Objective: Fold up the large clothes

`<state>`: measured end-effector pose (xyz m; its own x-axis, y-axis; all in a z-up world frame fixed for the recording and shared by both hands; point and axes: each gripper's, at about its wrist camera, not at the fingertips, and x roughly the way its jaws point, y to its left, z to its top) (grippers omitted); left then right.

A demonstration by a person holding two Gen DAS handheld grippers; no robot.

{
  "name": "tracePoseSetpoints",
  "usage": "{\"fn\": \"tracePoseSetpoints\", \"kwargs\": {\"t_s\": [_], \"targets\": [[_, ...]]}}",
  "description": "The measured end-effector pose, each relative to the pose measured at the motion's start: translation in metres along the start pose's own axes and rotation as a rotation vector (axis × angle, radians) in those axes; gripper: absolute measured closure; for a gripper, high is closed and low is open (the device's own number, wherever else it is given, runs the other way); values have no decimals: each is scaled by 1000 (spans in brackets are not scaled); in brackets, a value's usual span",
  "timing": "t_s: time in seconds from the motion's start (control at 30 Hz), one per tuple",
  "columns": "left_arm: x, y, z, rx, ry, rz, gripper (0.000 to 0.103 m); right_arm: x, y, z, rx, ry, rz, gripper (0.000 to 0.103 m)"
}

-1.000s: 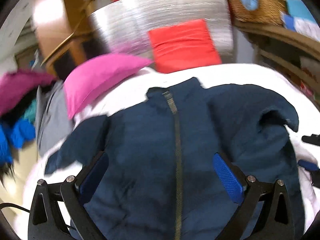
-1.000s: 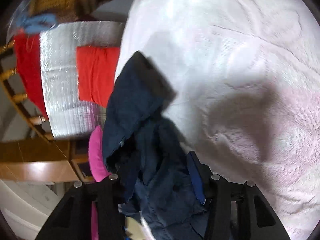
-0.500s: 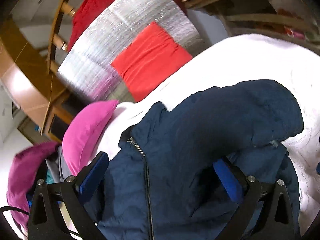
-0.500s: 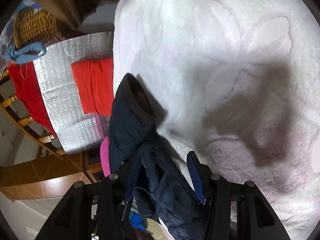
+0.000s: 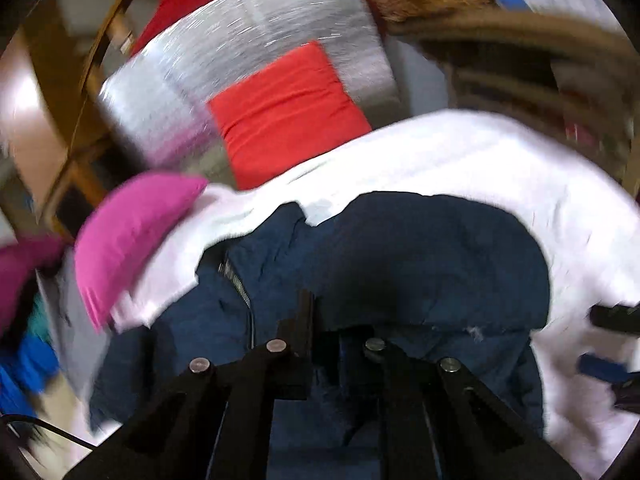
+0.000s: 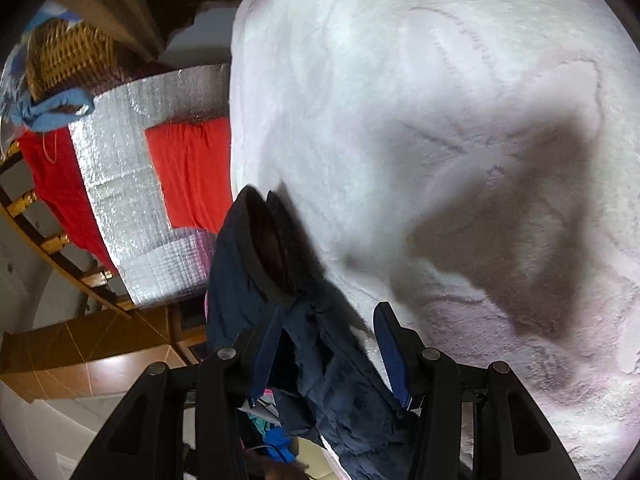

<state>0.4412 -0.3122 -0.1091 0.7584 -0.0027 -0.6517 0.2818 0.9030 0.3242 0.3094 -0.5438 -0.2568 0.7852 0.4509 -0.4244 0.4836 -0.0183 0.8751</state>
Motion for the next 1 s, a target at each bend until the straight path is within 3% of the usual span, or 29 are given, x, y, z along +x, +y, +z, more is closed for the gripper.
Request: {"fn": "tracePoseSetpoints", "kwargs": {"t_s": [0.17,0.27,0.4,0.43,0.5,0.57,0.63,0.73,0.8,1.0], "targets": [[-11,80,-39,-303,68,-149,95,17,21,-7,-79,2,-15,51],[-6,126,-80,-485,135,-286,94,29,32,-13,-132,10,-28,52],[14,158,-137,-628,264,-430,88,48,52,-18,-250,-20,-95,51],[16,160,-144,-631,284,-435,83,54,57,-19,-283,-29,-117,51],[21,165,-160,-634,312,-430,55,66,65,-20,-355,-33,-163,51],[17,170,-169,-652,275,-422,47,76,72,-22,-423,-52,-221,51],[16,172,-170,-643,247,-409,43,82,71,-25,-444,-46,-240,50],[12,167,-167,-548,211,-356,36,89,71,-33,-492,-63,-295,49],[11,165,-167,-518,192,-308,35,90,72,-38,-515,-90,-321,62],[3,160,-167,-495,158,-220,34,91,80,-56,-586,-174,-384,70]]}}
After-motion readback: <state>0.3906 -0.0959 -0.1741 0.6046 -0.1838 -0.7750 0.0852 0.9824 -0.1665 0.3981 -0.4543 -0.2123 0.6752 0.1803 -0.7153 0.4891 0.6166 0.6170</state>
